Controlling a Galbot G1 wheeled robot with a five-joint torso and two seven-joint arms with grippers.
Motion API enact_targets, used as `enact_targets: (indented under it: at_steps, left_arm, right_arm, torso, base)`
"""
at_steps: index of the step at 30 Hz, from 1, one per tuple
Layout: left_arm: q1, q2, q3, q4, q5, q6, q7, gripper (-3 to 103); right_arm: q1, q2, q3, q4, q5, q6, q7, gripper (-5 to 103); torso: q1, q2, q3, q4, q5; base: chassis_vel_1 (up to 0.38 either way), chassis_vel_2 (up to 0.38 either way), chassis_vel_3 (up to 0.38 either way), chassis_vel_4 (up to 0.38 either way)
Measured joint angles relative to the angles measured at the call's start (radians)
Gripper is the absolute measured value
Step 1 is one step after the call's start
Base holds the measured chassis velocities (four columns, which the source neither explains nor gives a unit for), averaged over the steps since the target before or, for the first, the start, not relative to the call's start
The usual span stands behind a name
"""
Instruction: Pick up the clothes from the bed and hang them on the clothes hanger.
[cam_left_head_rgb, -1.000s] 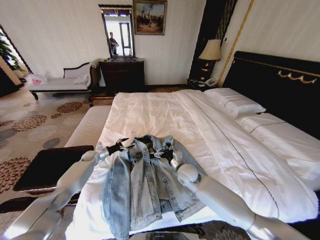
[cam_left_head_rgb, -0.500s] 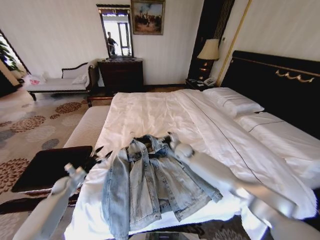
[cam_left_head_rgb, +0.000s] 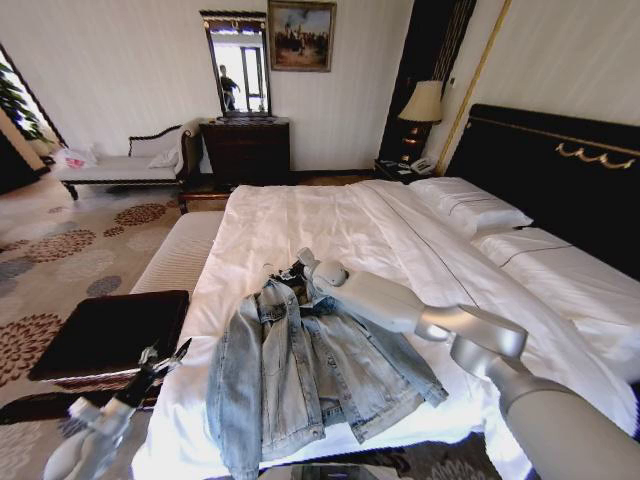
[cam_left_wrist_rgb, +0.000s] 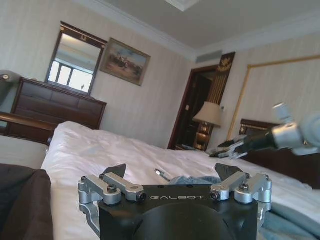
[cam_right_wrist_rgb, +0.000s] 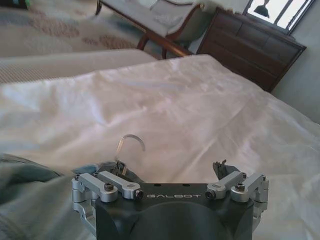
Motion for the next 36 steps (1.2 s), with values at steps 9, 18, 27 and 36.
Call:
enact_targets:
  at_steps: [9,18,27,36]
  left_arm:
    - [0.106,-0.09,-0.037,-0.078,0.001,-0.007,0.011,100]
    - [0.185,-0.139,-0.036,-0.17,0.024,-0.007,0.017,100]
    - [0.242,-0.18,-0.046,-0.232,0.025,-0.012,0.019,100]
    - [0.262,-0.221,-0.065,-0.259,0.024,-0.015,0.024,100]
  right_arm:
    - [0.066,0.08,-0.081,-0.213,-0.057,-0.007,-0.088,100]
    - [0.105,0.058,-0.172,-0.206,-0.014,-0.046,-0.162,100]
    - [0.053,0.105,-0.188,-0.286,-0.074,-0.029,-0.204,100]
    - [0.044,0.178,-0.184,-0.428,-0.141,0.014,-0.25,100]
  torso:
    - [0.0,0.0,0.0,0.0004,0.0001]
    - [0.0,0.0,0.0,0.0002,0.0003]
    - [0.0,0.0,0.0,0.0004,0.0003]
    - [0.0,0.0,0.0,0.0003,0.0001]
  base:
    - [0.0,0.0,0.0,0.0]
    - [0.0,0.0,0.0,0.0]
    - [0.0,0.0,0.0,0.0]
    - [0.0,0.0,0.0,0.0]
